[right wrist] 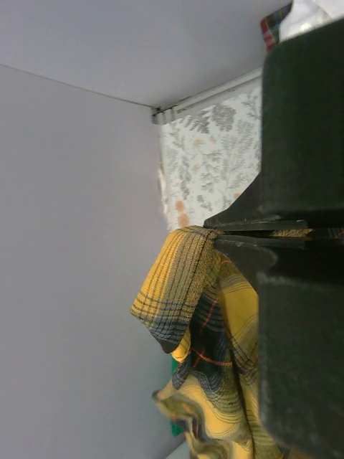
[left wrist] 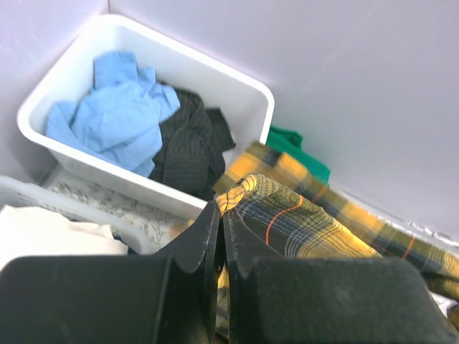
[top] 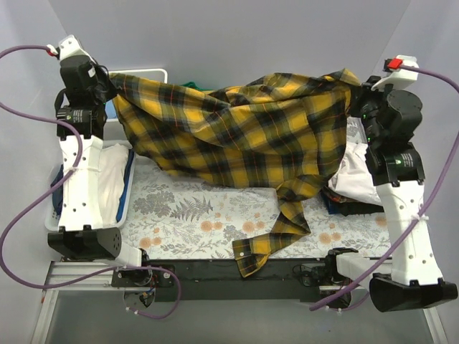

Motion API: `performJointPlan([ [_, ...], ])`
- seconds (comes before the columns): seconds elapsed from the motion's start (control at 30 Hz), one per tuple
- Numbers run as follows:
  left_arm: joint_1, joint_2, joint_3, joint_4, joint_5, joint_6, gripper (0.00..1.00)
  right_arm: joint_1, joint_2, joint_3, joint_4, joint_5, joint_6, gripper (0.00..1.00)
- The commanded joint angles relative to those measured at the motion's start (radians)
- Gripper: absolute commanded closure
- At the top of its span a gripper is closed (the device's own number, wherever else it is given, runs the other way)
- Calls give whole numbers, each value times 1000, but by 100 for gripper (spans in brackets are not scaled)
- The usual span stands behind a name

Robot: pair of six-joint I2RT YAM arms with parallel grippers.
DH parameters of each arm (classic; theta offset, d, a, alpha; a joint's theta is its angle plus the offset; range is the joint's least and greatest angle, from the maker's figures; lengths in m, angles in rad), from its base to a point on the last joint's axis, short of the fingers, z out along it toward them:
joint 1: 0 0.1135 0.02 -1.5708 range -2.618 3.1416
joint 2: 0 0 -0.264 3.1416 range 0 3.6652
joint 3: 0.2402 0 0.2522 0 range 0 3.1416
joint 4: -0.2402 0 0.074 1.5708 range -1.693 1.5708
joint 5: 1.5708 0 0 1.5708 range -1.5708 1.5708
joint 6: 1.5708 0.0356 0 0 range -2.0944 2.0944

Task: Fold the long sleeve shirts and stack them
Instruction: Flatten the shirt out

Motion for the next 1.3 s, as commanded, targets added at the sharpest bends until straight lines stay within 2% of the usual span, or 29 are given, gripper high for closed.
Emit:
performJointPlan([
  [0.0,14,-119,110,17,-49,42,100,-7,-91,128,188,-17,-61,99],
  [0.23,14,-148,279,-11,-9,46,100,-5,-192,244,220,-71,-104,99],
  [0.4,14,-187,375,3,-88,75,100,-5,-229,267,278,-67,-121,99],
  [0.5,14,-184,368,18,-118,101,100,-4,-217,264,329,-79,-129,99],
  [0.73,14,-19,346,36,-35,57,100,4,-72,221,347,-48,-123,99],
  [0.87,15,92,327,130,26,-13,100,2,46,237,375,-22,-114,99],
  [1.1,72,307,406,360,195,-208,100,-19,296,428,432,-22,-60,99],
  [1.13,78,324,423,390,270,-249,100,-25,310,482,433,-37,-55,99],
  [1.27,113,353,500,418,330,-271,100,-28,314,530,462,-53,-57,99],
])
